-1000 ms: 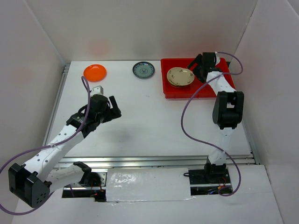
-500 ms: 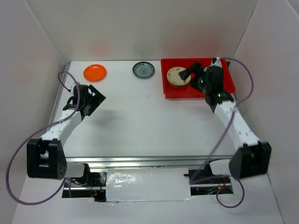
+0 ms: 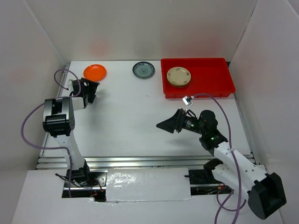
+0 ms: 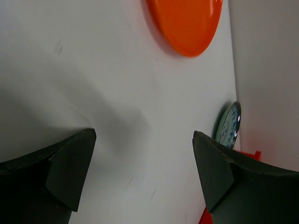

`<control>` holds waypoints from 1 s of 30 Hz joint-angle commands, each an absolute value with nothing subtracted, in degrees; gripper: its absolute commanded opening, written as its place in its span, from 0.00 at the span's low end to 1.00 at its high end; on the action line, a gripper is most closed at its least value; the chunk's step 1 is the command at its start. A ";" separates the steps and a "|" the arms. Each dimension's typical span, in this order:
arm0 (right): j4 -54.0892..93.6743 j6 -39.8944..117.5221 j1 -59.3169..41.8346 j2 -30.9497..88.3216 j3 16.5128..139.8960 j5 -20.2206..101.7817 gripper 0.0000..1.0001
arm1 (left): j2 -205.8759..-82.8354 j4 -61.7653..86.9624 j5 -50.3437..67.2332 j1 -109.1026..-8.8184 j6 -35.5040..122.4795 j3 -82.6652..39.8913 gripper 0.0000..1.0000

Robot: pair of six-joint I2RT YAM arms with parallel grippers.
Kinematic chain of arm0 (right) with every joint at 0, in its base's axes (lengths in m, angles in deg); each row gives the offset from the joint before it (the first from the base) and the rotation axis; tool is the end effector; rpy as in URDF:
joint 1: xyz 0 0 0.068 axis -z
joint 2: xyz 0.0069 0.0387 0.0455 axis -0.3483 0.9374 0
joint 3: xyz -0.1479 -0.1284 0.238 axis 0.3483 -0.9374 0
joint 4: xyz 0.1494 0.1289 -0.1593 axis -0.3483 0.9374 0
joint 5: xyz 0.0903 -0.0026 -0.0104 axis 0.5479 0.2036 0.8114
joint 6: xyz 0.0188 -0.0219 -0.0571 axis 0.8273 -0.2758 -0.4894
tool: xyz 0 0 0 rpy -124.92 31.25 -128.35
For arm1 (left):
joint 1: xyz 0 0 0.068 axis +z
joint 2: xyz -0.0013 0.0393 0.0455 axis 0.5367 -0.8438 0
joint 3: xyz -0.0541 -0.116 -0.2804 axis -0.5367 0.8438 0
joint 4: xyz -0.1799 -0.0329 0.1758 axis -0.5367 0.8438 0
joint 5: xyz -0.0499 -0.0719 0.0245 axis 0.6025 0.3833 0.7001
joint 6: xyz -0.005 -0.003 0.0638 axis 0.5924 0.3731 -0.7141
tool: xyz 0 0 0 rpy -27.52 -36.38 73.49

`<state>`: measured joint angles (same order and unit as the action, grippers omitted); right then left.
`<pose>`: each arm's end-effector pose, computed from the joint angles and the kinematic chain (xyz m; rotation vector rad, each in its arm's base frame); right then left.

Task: Place the plates into the plastic bin on the countertop

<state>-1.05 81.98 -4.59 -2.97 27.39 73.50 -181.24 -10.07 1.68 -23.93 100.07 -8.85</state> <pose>0.1461 0.1033 0.2892 -0.2067 1.8704 1.5239 0.4298 0.0631 0.1818 -1.3057 1.6776 -0.6605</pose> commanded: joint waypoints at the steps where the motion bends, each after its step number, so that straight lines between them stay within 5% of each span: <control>1: -8.31 83.33 -7.38 -7.56 25.69 69.80 1.00 | -189.17 -4.30 0.53 -21.31 103.88 -16.53 0.99; 6: -9.09 83.59 -8.27 -3.63 24.63 70.31 1.00 | -201.10 0.10 4.03 -19.02 113.80 -24.25 0.98; 14: -12.27 85.43 -6.51 0.78 24.45 73.56 1.00 | -208.43 8.10 2.21 -19.89 112.07 -36.75 0.81; 18: -11.13 86.05 -5.11 -0.97 24.63 74.27 1.00 | -208.70 8.73 0.54 -20.42 111.98 -38.16 0.53; 19: -10.52 85.70 -4.93 -1.50 24.72 74.27 1.00 | -208.70 9.33 0.54 -20.42 111.80 -38.60 0.33; 22: -6.58 83.95 -3.97 -3.61 25.42 72.87 1.00 | -208.35 12.32 0.53 -20.33 112.15 -40.09 0.00; 26: -0.50 79.21 -2.73 -4.23 27.00 68.83 1.00 | -195.46 0.25 0.54 -20.24 114.62 -22.75 0.00; 30: 5.81 77.00 -2.73 0.32 30.68 59.44 1.00 | -180.77 10.91 0.45 -24.54 104.09 -20.41 0.00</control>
<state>0.02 80.58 -2.97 -2.24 26.03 66.85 -189.11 2.78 1.33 -21.02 112.05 -21.53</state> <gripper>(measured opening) 0.998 0.044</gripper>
